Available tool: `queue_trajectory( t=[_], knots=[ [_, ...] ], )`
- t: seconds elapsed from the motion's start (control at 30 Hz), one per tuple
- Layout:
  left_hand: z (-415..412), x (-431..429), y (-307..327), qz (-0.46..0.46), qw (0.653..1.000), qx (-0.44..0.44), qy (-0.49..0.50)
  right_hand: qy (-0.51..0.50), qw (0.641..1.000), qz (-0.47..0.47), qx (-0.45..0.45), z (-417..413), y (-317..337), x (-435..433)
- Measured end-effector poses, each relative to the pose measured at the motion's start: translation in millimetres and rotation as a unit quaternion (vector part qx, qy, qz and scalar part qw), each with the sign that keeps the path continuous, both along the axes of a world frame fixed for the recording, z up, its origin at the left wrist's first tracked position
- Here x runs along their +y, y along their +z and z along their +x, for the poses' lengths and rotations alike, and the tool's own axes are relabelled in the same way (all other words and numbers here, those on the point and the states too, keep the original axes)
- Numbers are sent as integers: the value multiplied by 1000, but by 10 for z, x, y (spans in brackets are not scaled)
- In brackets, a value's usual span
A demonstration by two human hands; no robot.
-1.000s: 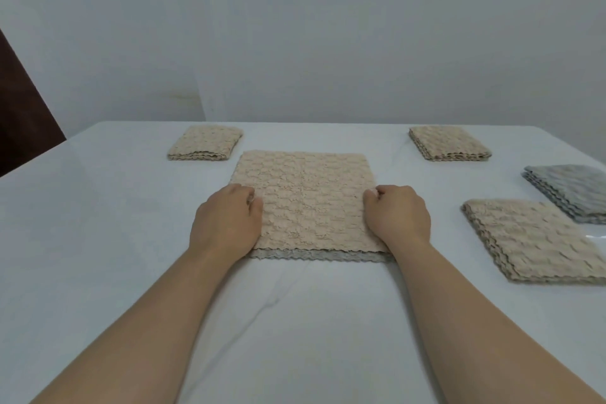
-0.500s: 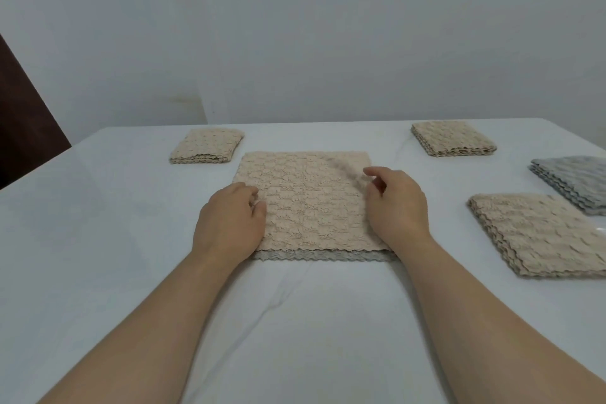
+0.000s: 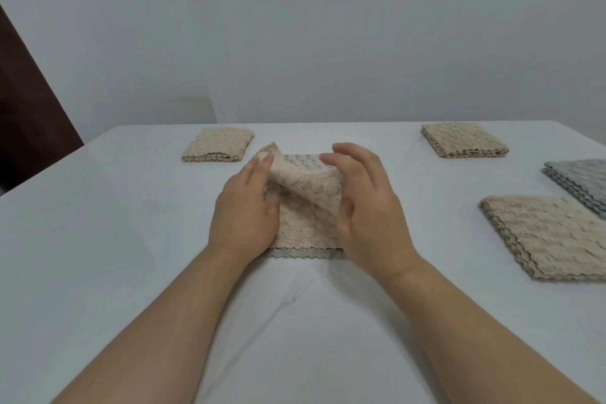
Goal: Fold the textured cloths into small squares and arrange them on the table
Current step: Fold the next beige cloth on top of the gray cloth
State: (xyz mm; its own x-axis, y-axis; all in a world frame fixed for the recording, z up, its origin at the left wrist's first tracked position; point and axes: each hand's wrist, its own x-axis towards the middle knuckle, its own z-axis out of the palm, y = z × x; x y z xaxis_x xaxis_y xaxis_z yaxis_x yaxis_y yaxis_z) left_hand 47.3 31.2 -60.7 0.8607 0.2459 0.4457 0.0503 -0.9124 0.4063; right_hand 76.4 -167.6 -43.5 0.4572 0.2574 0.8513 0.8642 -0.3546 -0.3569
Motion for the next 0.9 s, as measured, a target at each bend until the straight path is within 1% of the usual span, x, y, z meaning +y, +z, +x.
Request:
queue_trajectory(
  t=[0.1, 0.23, 0.33, 0.4, 0.5, 0.57, 0.63, 0.7, 0.8, 0.87, 0.9],
  knots=[
    [16, 6, -42, 19, 1000, 12, -20, 28, 999, -39, -6, 15, -37, 12],
    [7, -13, -51, 6, 1000, 7, -17, 13, 999, -44, 18, 35, -70, -10],
    [24, -7, -52, 1, 1000, -2, -29, 2, 995, -79, 63, 27, -88, -34],
    [21, -23, -26, -20, 999, -2, -33, -11, 989, -105, 103, 16, -105, -43],
    [-17, -80, 45, -53, 998, 6, -14, -43, 982, -104, 154, 21, -124, -53],
    [-55, -115, 93, -57, 998, -21, -19, -54, 979, -95, 174, 31, -121, -70],
    [-91, -142, 143, -63, 995, -62, -36, -43, 977, -105, 178, 40, -116, -88],
    [-112, -159, 170, -86, 989, -102, -66, -26, 976, -140, 167, 41, -123, -88],
    [-140, -186, 166, -108, 978, -144, -102, -48, 958, -232, 160, 74, -171, -79],
    [-150, -182, 167, -115, 974, -148, -123, -63, 948, -263, 168, 119, -200, -71],
    [-156, -168, 169, -104, 976, -141, -129, -70, 949, -261, 160, 148, -200, -67]
  ],
)
